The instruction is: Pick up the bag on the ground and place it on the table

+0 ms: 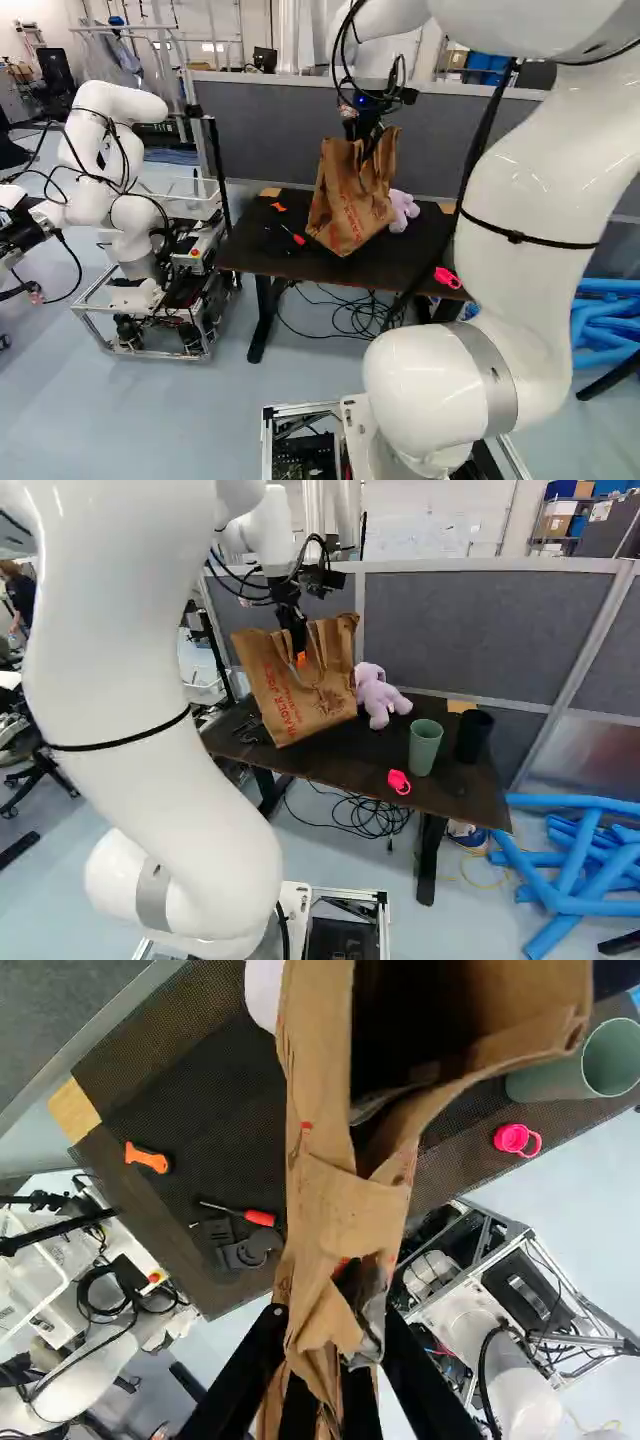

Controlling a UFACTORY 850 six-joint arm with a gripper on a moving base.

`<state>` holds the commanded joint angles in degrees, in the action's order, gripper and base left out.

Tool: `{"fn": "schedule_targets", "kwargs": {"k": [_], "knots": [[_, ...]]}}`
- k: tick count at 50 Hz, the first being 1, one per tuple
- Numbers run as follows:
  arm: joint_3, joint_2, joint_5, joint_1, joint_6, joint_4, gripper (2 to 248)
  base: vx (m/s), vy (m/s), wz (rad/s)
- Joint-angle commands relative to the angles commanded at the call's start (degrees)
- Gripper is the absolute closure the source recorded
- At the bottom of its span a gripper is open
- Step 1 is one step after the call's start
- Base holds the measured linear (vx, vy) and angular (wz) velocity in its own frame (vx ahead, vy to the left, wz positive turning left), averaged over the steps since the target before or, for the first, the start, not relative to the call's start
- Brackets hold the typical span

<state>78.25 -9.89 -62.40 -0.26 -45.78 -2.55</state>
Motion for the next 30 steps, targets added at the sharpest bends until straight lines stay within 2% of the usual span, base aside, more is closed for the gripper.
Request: {"fn": "schedule_targets", "kwargs": {"k": [8,30], "knots": [[1.3,-1.1,-1.1,0.8,2.8,-0.6,229,0.0,0.0,0.0],[1.7,-1.5,-3.6,1.2,15.7,-1.2,229,0.0,0.0,0.0]]}}
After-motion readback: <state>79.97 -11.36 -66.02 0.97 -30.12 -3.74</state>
